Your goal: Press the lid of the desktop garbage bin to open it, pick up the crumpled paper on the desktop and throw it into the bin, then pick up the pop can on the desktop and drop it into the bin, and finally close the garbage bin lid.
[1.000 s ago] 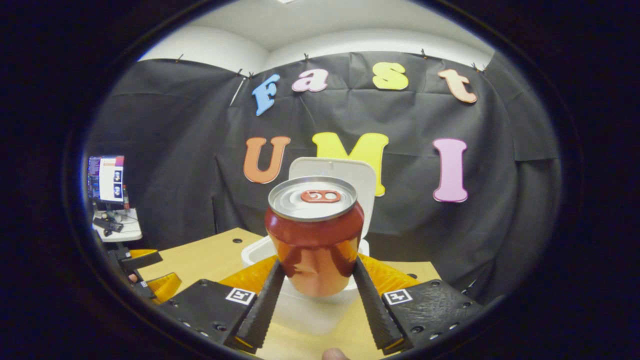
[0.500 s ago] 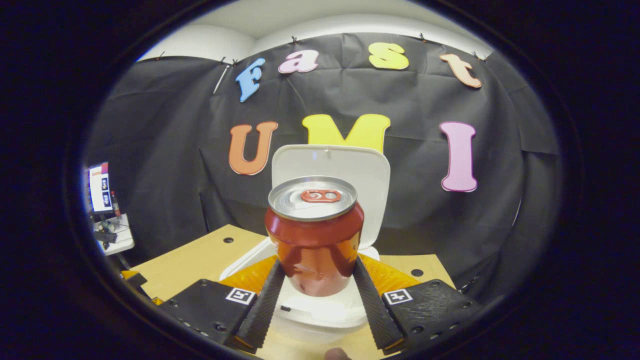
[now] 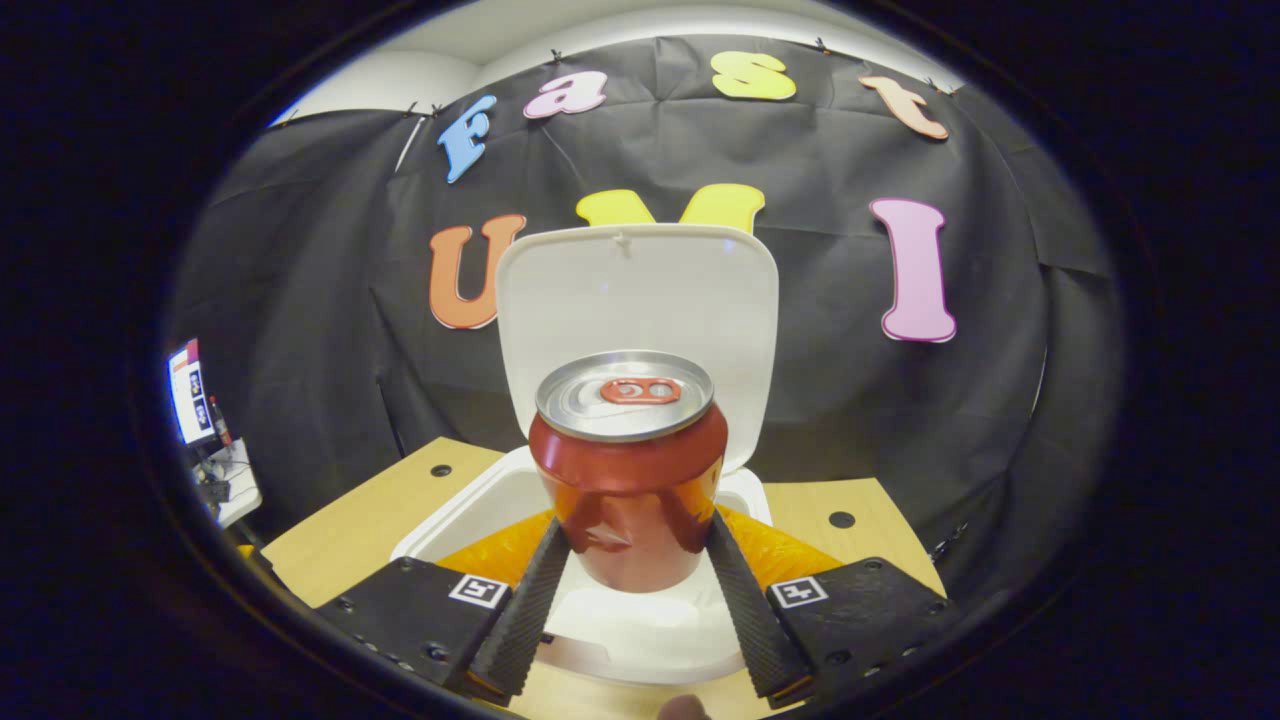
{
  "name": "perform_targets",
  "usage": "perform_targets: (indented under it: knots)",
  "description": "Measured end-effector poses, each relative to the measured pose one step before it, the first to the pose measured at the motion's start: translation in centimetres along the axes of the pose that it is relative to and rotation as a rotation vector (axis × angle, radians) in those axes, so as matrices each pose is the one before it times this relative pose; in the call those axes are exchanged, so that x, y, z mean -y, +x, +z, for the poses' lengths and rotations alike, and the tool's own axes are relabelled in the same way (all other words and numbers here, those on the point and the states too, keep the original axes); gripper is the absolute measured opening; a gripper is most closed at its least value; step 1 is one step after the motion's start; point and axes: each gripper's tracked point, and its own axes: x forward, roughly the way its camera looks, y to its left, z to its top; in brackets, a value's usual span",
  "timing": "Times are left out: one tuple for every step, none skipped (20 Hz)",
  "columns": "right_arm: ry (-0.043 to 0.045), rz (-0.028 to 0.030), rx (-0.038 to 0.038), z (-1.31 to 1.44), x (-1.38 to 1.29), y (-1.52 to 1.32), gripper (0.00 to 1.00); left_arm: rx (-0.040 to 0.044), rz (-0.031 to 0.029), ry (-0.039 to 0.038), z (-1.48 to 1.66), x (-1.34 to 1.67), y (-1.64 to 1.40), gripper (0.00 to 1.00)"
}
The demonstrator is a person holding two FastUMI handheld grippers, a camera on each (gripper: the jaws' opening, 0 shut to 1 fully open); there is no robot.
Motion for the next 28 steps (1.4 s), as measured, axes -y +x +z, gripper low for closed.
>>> perform_targets:
  knots:
    - [0.00676,-0.00457,-0.00323,0.032,0.128,0.135,0.8,0.00038,-0.00234,0.00162,-0.002,0.024,-0.042,1.0]
    - [0.00554,-0.00557,0.00098,0.005,0.253,0.027,0.82,-0.00178,-0.00125,0.00306,-0.062,0.127,0.043,1.0]
    - [0.00347,-0.00467,0.003,0.112,0.156,0.034,0.82,-0.00302,-0.00054,0.00421,-0.026,0.043,-0.044,0.99]
    - [-0.00213,-0.0046,0.00437,0.102,0.016,-0.021,0.82,-0.00255,0.00143,0.00535,-0.087,-0.021,-0.026,0.99]
    - [-0.00514,-0.00098,0.00514,0.137,-0.042,-0.091,0.82,0.00016,-0.00027,0.00469,-0.005,0.029,-0.034,1.0]
    - [-0.00137,-0.00001,0.00524,0.014,-0.02,-0.195,0.82,0.00374,-0.00229,0.00142,0.138,0.056,-0.091,1.0]
    - [0.00467,0.00253,0.00917,0.199,-0.045,-0.374,0.82,0.00311,-0.00208,0.00214,0.099,0.089,-0.038,0.99]
    - [0.00512,0.00086,0.01579,0.281,-0.079,-0.413,0.83,0.00219,-0.00043,0.0048,0.009,0.04,-0.066,0.99]
    - [-0.00163,-0.00229,0.02218,0.444,0.041,-0.739,0.85,0.00139,0.00047,0.00602,0.11,0.087,-0.024,1.0]
    - [-0.00827,-0.00358,0.02537,0.573,-0.024,-0.758,0.86,0.00183,0.00114,0.00312,0.012,-0.09,0.105,0.99]
    - [-0.0096,-0.00304,0.02747,0.654,0.009,-0.93,0.89,0.00032,0.00117,-0.00436,-0.065,-0.005,0.047,0.99]
    - [-0.01061,-0.00435,0.02876,0.728,0.004,-1.087,0.98,-0.00104,0.0005,-0.01263,-0.135,0.053,0.114,0.99]
    - [-0.01007,-0.00112,0.02899,0.979,-0.147,-0.876,0.97,-0.00518,0.00681,-0.02193,-0.176,-0.036,0.042,0.99]
    - [-0.00879,0.00123,0.02884,1.128,-0.133,-0.922,0.97,-0.00003,0.00336,-0.01804,0.095,-0.037,0.064,0.99]
    - [-0.0024,0.00359,0.02906,1.435,-0.196,-0.868,0.98,0.00379,0.00627,-0.00741,0.043,-0.094,0.011,1.0]
    - [0.00462,0.00545,0.02378,1.348,-0.193,-0.633,0.98,0.00138,0.00542,0.00263,-0.007,-0.164,0.024,1.0]
    - [0.01009,0.00654,0.02382,1.416,-0.266,-0.497,0.98,0.0028,0.00865,0.00695,0.057,-0.308,0.134,1.0]
    - [0.00409,0.00414,0.02109,1.338,-0.15,-0.238,0.98,0.00114,0.01445,0.00559,0.002,-0.385,-0.06,1.0]
    - [-0.00731,-0.00314,0.01629,1.223,-0.073,0.103,0.97,0.00217,0.00753,0.00412,0.018,-0.238,0.077,0.99]
    - [-0.00853,-0.00165,0.00828,0.921,0.025,0.261,0.97,-0.00081,-0.00068,0.00455,-0.108,0.112,0.089,1.0]
    - [0.004,0.00376,0.00032,0.835,-0.142,0.506,0.98,-0.00374,0.0014,0.00455,-0.179,-0.112,0.062,1.0]
    - [0.01331,0.0097,-0.00619,0.574,-0.272,0.653,0.97,-0.00289,0.00434,0.00661,-0.093,-0.32,-0.014,0.99]
    - [0.01056,-0.00475,-0.00911,0.572,0.015,0.768,0.97,0.002,0.0049,0.00419,0.196,-0.401,0.088,1.0]
    - [-0.00715,-0.01591,0.00341,0.761,0.471,1.008,0.97,0.00192,0.00435,0.00044,-0.001,-0.313,-0.036,1.0]
    - [-0.01503,-0.01465,0.00662,0.761,0.25,1.132,0.96,0.00012,0.00574,-0.00278,0.06,-0.314,-0.045,1.0]
    - [-0.00682,-0.01302,-0.00085,0.431,0.208,1.115,0.95,0.00033,0.00453,-0.00852,0.034,-0.221,0.032,1.0]
    - [0.00097,-0.00525,-0.00797,0.187,-0.175,1.066,0.95,-0.0036,-0.00176,-0.01167,0.026,-0.092,-0.08,1.0]
    - [0.00411,-0.00385,-0.00881,0.278,-0.171,1.103,0.95,-0.00065,-0.00434,-0.00835,0.012,0.063,-0.14,1.0]
